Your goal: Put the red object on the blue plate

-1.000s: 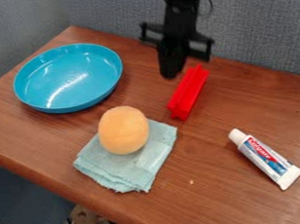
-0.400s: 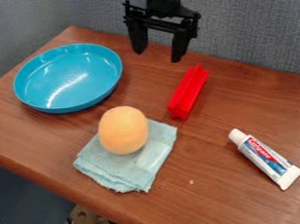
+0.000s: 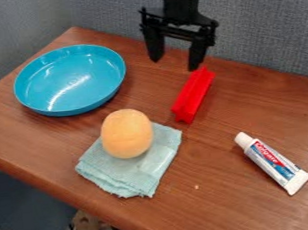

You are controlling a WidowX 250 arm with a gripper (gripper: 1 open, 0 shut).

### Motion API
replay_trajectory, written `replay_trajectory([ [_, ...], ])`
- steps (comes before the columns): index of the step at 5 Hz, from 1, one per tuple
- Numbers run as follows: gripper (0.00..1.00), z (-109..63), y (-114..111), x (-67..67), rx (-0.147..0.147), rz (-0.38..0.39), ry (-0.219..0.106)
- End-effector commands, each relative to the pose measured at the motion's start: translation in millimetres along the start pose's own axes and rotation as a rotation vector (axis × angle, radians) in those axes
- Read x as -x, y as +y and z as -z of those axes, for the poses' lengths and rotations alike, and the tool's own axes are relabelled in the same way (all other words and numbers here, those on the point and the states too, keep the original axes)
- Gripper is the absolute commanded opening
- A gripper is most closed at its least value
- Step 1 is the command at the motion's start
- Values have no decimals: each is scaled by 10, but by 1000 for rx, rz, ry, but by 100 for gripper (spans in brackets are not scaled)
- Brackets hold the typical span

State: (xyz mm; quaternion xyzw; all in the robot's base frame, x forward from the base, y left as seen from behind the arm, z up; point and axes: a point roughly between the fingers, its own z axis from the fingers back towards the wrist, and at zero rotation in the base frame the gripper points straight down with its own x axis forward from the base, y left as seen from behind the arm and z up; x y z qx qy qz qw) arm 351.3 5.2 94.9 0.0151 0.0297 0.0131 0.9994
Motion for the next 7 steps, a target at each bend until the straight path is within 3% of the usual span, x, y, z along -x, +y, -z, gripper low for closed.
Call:
replay_trajectory([
  [1, 100, -69, -127, -109, 11, 19, -46],
  [3, 100, 161, -183, -165, 16, 19, -13],
  [6, 100, 540, -138, -203, -13, -15, 55],
  [7, 0, 588, -134, -212, -18, -19, 61],
])
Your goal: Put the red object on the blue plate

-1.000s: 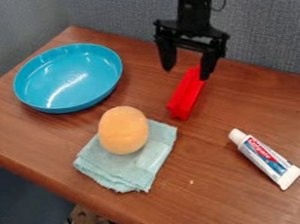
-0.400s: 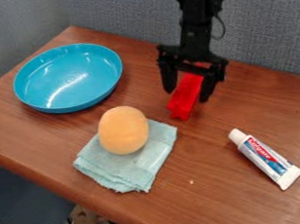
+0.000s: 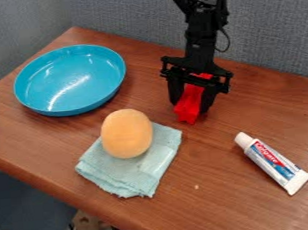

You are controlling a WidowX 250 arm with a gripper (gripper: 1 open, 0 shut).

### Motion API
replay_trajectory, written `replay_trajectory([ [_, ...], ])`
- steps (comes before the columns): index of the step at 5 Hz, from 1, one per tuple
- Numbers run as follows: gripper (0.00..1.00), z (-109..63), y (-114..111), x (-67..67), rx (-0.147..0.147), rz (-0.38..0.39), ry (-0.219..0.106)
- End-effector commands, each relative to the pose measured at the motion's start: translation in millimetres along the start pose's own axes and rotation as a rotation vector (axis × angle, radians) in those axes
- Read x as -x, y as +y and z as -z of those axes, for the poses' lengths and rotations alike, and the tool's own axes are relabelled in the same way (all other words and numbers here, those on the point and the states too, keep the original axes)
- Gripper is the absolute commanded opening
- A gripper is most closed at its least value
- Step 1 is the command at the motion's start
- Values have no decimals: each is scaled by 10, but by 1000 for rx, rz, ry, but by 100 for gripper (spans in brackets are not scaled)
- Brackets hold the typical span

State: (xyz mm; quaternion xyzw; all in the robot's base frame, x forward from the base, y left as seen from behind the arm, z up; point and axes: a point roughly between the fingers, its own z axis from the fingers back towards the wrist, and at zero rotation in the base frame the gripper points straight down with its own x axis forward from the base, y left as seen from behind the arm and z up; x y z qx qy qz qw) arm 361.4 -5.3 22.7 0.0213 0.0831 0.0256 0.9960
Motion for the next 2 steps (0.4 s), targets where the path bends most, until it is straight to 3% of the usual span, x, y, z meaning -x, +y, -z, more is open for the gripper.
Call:
replay_trajectory([
  [1, 0, -195, 49, -52, -5, -5, -55],
  [2, 0, -268, 102, -43, -6, -14, -66],
])
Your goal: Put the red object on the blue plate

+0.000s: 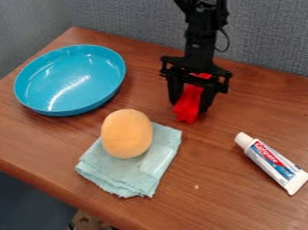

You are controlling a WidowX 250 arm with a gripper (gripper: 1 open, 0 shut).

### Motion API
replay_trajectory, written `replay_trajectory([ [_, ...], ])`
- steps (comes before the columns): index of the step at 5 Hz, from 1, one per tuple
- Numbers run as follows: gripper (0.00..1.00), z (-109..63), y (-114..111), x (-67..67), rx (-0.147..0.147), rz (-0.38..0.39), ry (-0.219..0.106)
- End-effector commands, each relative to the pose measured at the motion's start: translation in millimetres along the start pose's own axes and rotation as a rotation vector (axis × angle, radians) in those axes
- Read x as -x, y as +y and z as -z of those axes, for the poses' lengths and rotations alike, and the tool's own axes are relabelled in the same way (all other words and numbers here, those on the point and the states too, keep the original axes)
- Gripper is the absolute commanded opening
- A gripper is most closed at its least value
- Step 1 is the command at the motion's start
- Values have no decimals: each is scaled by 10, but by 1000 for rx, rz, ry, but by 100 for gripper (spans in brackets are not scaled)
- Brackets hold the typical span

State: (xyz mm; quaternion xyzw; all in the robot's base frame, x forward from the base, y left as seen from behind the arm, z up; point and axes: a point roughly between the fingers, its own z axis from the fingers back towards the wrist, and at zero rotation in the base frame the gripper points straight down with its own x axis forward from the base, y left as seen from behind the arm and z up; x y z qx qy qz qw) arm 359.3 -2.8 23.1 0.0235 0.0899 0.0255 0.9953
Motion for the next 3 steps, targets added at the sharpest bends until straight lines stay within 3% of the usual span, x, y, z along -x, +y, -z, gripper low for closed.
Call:
replay_trajectory([
  [1, 0, -343, 134, -50, -1, -24, -89],
  [3, 0, -470, 247, -13, 0, -44, -105],
])
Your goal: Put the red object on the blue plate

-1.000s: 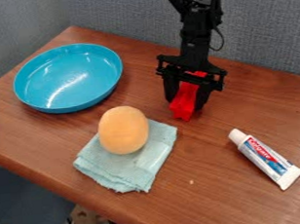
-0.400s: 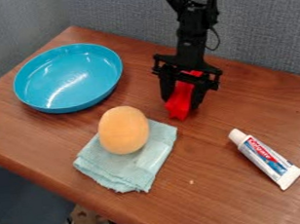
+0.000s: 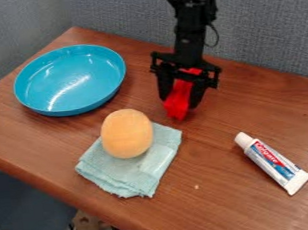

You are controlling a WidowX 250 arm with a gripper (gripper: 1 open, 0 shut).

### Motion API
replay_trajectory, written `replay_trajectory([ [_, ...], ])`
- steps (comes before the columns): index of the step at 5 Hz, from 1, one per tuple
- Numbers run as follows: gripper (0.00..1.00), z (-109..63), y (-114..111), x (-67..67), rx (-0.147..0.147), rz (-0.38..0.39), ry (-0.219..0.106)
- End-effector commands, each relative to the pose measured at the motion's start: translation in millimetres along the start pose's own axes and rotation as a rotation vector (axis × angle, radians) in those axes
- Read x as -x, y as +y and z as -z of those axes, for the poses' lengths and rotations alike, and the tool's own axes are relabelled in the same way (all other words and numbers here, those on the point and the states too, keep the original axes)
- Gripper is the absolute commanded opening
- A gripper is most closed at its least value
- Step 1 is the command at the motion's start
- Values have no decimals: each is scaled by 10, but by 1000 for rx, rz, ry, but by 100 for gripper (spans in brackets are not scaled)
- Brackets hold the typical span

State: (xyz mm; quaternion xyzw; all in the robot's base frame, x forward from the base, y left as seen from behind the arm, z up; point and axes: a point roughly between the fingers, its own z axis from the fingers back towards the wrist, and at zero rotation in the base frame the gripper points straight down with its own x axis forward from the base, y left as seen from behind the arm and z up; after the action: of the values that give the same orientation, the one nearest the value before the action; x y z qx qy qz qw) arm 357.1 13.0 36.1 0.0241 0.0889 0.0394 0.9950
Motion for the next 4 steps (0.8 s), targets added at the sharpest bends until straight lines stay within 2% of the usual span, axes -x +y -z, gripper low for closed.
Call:
replay_trajectory([
  [1, 0, -613, 228, 4, 12, -47, -151],
  [2, 0, -818, 537, 114, 17, -87, -188],
  [3, 0, -845, 927, 298, 22, -156, -191],
  [4, 0, -779, 1273, 386, 23, -210, -191],
])
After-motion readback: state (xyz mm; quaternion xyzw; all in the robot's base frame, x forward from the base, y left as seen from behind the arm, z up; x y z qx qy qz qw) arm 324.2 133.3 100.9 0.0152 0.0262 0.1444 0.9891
